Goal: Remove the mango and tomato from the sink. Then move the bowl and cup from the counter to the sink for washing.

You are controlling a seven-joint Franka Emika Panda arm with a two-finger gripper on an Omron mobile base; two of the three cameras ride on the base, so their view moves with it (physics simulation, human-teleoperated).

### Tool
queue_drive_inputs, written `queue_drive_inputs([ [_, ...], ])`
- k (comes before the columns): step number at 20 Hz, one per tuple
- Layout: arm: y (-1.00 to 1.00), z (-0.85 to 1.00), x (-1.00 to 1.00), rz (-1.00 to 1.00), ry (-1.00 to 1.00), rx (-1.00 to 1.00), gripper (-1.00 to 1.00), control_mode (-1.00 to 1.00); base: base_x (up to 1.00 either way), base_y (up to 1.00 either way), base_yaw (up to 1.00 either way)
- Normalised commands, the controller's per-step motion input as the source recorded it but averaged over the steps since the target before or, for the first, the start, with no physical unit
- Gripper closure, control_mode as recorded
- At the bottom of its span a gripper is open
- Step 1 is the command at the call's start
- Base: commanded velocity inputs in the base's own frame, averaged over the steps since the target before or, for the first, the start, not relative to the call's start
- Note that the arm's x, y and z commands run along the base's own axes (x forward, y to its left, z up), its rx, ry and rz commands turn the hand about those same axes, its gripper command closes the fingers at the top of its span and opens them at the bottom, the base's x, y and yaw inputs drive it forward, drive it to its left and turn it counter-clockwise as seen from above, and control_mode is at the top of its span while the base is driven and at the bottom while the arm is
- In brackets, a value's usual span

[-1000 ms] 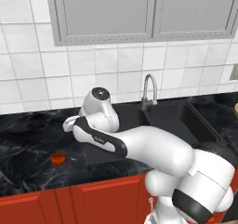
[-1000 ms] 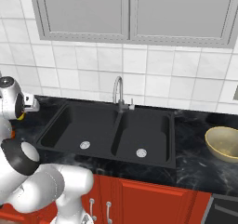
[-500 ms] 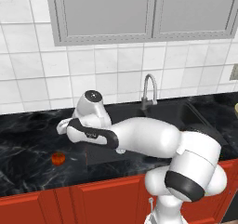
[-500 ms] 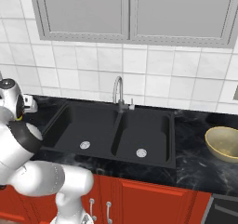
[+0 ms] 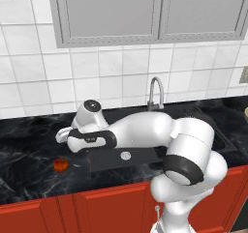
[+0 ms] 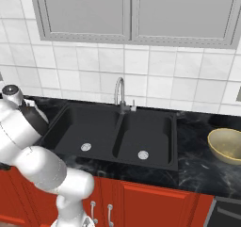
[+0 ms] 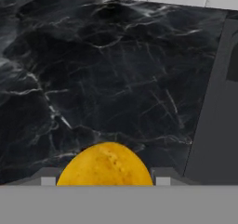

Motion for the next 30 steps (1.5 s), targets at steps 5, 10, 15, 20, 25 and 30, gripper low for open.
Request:
queue_drive_inputs([
  [5, 0.15, -0.30, 0.22, 0.00, 0.07, 0.00, 1.00, -1.00, 0.00, 0.00, 0.00],
  [10, 0.17, -0.28, 0.22, 0.00, 0.06, 0.00, 1.00, -1.00, 0.00, 0.00, 0.00],
  [15, 0.19, -0.27, 0.19, 0.00, 0.04, 0.00, 1.00, -1.00, 0.00, 0.00, 0.00],
  [20, 0.20, -0.26, 0.13, 0.00, 0.00, 0.00, 1.00, -1.00, 0.00, 0.00, 0.00],
  [25, 0.19, -0.22, 0.14, 0.00, 0.00, 0.00, 1.00, -1.00, 0.00, 0.00, 0.00],
  [30, 0.14, -0.21, 0.14, -0.01, 0.00, 0.00, 1.00, -1.00, 0.00, 0.00, 0.00],
])
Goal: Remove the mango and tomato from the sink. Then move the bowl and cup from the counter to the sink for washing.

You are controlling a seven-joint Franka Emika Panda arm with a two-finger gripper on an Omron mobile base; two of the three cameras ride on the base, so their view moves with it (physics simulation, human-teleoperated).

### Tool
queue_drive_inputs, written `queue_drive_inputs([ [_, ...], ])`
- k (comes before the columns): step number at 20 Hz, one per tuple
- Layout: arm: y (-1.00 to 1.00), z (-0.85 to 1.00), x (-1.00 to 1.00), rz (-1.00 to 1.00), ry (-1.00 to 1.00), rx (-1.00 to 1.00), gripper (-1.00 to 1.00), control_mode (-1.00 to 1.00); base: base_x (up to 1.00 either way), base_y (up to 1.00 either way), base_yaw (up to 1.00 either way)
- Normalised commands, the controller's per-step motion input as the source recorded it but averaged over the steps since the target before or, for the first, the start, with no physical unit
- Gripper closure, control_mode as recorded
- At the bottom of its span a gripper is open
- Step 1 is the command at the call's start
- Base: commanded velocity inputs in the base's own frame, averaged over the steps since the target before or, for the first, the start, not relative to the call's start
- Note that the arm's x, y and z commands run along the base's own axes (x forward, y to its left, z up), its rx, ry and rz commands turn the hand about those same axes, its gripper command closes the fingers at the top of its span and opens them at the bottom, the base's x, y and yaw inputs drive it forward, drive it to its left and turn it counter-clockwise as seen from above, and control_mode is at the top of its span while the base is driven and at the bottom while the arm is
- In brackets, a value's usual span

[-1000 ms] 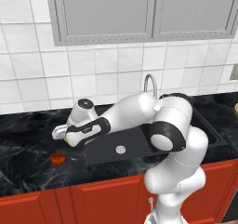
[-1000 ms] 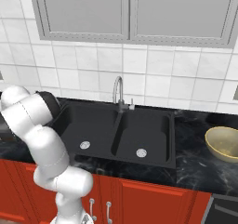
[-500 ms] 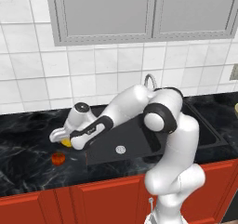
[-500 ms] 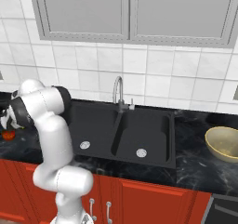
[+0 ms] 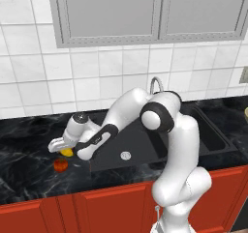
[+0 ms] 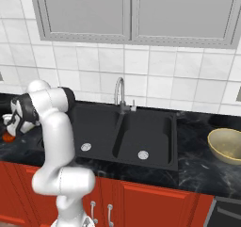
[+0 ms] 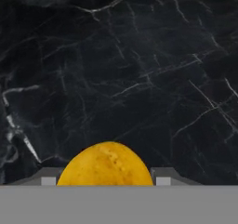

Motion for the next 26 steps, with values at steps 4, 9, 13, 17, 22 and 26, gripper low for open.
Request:
queue_drive_inputs([
  [4, 0.11, -0.21, 0.14, -0.03, 0.01, 0.00, 1.00, -1.00, 0.00, 0.00, 0.00],
  [9, 0.06, -0.16, 0.17, -0.05, 0.00, 0.00, 1.00, -1.00, 0.00, 0.00, 0.00],
  [13, 0.02, -0.11, 0.20, -0.03, 0.00, 0.00, 1.00, -1.00, 0.00, 0.00, 0.00],
  [17, 0.00, -0.12, 0.17, -0.03, 0.00, 0.00, 1.00, -1.00, 0.00, 0.00, 0.00],
  [22, 0.00, -0.15, 0.13, -0.02, 0.00, 0.00, -1.00, -1.00, 0.00, 0.00, 0.00],
  [26, -0.03, -0.13, 0.08, -0.03, 0.05, 0.00, -1.00, -1.00, 0.00, 0.00, 0.00],
])
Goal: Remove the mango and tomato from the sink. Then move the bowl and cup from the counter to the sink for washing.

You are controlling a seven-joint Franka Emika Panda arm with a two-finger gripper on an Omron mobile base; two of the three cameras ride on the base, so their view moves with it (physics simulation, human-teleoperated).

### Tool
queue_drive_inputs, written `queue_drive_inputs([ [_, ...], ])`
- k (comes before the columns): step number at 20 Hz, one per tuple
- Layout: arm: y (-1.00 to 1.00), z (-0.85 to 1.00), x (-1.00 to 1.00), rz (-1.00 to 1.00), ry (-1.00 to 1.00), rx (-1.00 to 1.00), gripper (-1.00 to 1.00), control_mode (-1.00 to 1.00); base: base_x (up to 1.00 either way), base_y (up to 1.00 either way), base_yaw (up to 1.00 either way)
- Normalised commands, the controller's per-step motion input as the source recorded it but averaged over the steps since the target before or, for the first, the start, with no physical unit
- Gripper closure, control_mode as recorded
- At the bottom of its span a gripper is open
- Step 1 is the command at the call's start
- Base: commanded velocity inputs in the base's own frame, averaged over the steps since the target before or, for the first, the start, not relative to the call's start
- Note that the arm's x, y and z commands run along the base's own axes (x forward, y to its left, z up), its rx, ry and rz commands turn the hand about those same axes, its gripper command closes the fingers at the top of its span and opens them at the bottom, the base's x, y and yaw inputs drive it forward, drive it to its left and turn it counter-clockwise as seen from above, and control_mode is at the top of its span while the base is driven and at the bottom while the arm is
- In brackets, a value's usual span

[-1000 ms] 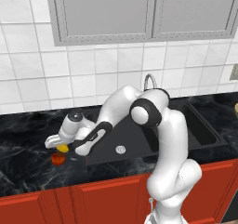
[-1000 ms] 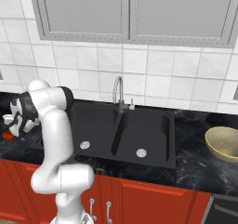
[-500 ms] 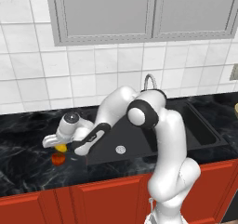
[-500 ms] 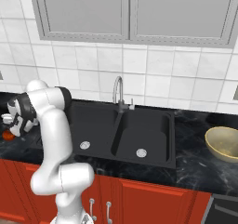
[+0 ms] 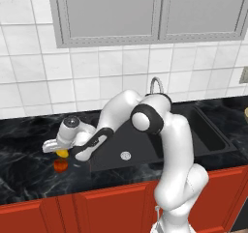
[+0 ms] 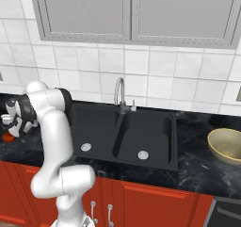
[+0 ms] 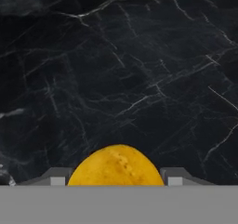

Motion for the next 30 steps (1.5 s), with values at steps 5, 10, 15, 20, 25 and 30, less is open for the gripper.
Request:
queue_drive_inputs([
  [5, -0.09, 0.00, 0.02, -0.05, 0.09, 0.00, -1.00, -1.00, 0.00, 0.00, 0.00],
  [10, -0.12, 0.09, -0.01, 0.00, 0.07, 0.00, -1.00, -1.00, 0.00, 0.00, 0.00],
  [15, -0.15, 0.32, -0.03, 0.00, 0.00, 0.00, -1.00, -1.00, 0.00, 0.00, 0.00],
  [20, -0.14, 0.41, -0.06, 0.00, 0.00, 0.00, -1.00, -1.00, 0.00, 0.00, 0.00],
  [25, -0.19, 0.43, -0.14, 0.00, 0.00, 0.00, -1.00, -1.00, 0.00, 0.00, 0.00],
  [30, -0.28, 0.37, -0.19, 0.00, 0.00, 0.00, -1.00, -1.00, 0.00, 0.00, 0.00],
])
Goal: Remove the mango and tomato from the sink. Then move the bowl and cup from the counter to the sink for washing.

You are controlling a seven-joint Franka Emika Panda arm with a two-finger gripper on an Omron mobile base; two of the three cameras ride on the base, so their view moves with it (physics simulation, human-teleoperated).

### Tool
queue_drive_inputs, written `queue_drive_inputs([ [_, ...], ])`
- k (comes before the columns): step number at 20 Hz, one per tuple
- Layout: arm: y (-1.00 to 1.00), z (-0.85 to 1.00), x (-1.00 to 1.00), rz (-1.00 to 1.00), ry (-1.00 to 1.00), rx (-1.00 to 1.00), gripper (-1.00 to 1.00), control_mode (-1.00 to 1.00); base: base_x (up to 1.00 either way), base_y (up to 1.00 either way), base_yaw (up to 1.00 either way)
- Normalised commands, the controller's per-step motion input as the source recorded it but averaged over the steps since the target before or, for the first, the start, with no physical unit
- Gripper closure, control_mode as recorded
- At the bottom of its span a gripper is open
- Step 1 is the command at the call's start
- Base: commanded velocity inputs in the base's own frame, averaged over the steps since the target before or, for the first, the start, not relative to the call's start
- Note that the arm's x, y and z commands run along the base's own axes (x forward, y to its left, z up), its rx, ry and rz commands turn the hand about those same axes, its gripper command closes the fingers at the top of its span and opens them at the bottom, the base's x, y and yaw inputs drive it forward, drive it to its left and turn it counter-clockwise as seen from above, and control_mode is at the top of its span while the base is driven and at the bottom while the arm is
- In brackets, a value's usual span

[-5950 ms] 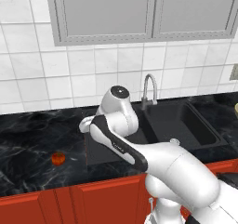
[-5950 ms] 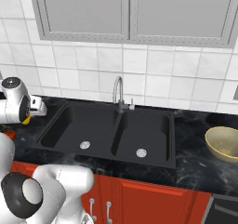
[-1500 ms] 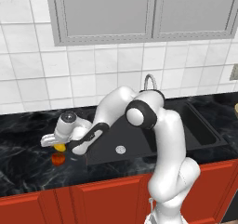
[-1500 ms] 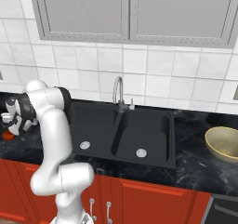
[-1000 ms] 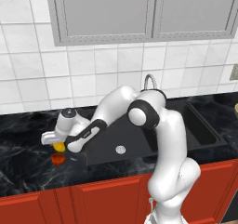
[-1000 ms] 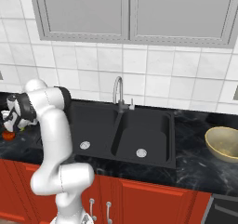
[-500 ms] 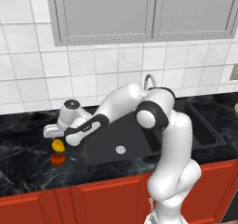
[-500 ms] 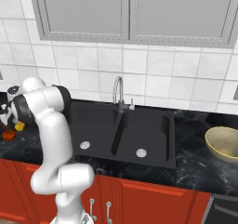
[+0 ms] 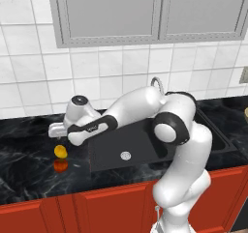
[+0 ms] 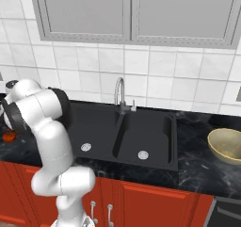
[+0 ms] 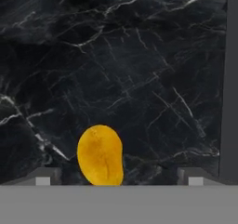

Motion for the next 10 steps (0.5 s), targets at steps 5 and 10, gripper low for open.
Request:
queue_drive_inputs([
  [5, -0.36, 0.30, -0.20, 0.00, 0.00, 0.00, -1.00, -1.00, 0.00, 0.00, 0.00],
  [10, -0.37, 0.30, -0.21, 0.00, 0.00, 0.00, -1.00, -1.00, 0.00, 0.00, 0.00],
])
